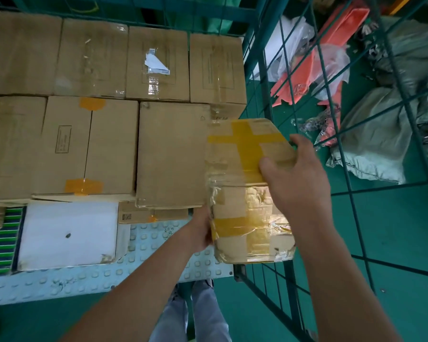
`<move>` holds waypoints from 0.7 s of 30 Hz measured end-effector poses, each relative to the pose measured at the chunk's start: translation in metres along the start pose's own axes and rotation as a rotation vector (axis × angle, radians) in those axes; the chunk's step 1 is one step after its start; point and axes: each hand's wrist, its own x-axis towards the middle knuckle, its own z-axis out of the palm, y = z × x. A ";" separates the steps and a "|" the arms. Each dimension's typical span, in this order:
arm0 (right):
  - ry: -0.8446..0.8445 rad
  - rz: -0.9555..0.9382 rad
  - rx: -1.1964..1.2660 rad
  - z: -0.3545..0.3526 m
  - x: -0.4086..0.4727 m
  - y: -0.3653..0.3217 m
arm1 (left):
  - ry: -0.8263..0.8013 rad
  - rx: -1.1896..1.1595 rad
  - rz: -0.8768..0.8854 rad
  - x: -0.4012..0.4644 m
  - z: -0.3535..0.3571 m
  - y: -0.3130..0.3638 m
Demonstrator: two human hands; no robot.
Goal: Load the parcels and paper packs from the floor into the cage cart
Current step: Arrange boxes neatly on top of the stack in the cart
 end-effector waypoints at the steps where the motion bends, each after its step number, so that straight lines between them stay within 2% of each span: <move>1: -0.038 0.034 -0.038 -0.004 0.004 0.001 | -0.031 -0.009 -0.016 -0.003 0.001 -0.001; 5: -0.082 0.032 -0.073 -0.010 0.018 -0.001 | 0.079 -0.101 -0.019 -0.011 0.012 0.003; 11: -0.012 0.040 0.017 -0.002 0.010 0.022 | 0.057 -0.166 0.002 -0.001 0.020 0.012; 15: 0.093 0.056 0.137 0.017 0.013 0.052 | 0.156 -0.027 0.092 0.003 0.021 0.017; 17: 0.062 0.047 0.083 0.027 0.023 0.064 | 0.194 0.134 0.021 0.008 0.021 0.014; 19: 0.002 0.005 -0.030 0.041 0.025 0.070 | 0.182 0.257 -0.065 0.006 0.009 0.015; 21: 0.032 -0.053 -0.050 0.054 0.017 0.071 | 0.083 0.219 -0.080 -0.002 -0.006 0.019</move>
